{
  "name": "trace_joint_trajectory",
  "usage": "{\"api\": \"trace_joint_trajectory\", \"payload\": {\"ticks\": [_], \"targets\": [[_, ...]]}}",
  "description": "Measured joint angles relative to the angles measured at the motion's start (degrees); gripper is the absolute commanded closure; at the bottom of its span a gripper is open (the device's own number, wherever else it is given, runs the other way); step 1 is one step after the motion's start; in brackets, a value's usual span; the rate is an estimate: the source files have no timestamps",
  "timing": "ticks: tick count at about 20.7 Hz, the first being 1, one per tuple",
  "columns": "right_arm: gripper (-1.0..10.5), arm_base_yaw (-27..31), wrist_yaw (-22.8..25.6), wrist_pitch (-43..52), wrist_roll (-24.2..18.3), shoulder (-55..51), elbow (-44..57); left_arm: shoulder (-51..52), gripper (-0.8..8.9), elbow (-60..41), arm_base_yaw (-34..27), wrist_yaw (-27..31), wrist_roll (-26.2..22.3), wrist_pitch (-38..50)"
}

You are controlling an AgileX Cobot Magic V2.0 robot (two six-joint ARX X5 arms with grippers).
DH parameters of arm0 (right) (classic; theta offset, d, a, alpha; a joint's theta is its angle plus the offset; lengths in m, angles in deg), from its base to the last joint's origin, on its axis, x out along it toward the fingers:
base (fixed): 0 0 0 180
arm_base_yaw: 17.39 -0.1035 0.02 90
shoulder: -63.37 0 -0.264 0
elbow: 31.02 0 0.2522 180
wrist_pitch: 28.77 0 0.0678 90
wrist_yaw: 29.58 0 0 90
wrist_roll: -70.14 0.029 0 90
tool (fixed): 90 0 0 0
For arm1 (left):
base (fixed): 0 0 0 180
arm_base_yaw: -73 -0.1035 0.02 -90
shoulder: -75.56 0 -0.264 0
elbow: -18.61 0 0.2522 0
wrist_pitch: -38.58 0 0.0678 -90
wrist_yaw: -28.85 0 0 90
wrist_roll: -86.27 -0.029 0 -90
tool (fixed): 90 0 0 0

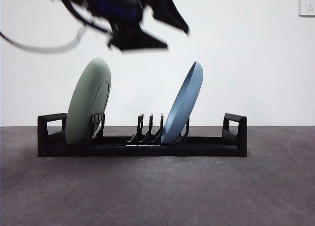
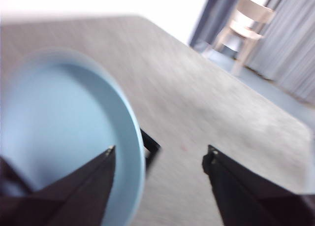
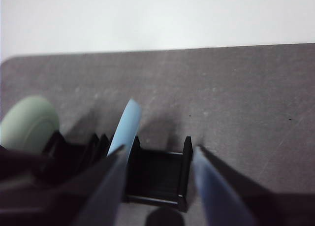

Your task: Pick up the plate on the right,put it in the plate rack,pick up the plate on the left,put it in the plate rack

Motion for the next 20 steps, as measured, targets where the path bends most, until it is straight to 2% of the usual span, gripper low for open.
{"api": "trace_joint_trajectory", "payload": {"ticks": [1, 2, 9, 14, 17, 20], "targets": [[9.7, 0.0, 0.0, -0.5, -1.0, 0.0, 0.0, 2.3, 7.73, 0.0, 0.0, 1.8, -1.6, -2.1], [9.6, 0.0, 0.0, -1.0, -1.9, 0.0, 0.0, 4.3, 8.41, 0.0, 0.0, 3.4, -3.0, -4.2], [9.6, 0.0, 0.0, -7.5, -6.2, 0.0, 0.0, 19.1, 8.22, 0.0, 0.0, 15.9, -14.3, -20.7], [9.6, 0.0, 0.0, -7.4, -7.8, -0.7, 0.1, 28.6, 8.22, 0.0, -2.5, 22.0, -16.4, -32.5], [9.6, 0.0, 0.0, -1.4, -8.0, -6.3, 3.9, 33.7, 8.22, -0.1, -7.4, 23.4, -16.8, -40.8], [9.6, 0.0, 0.0, 6.6, -7.8, -15.3, 13.2, 41.4, 8.22, -4.4, -11.0, 23.4, -16.8, -41.1]]}}
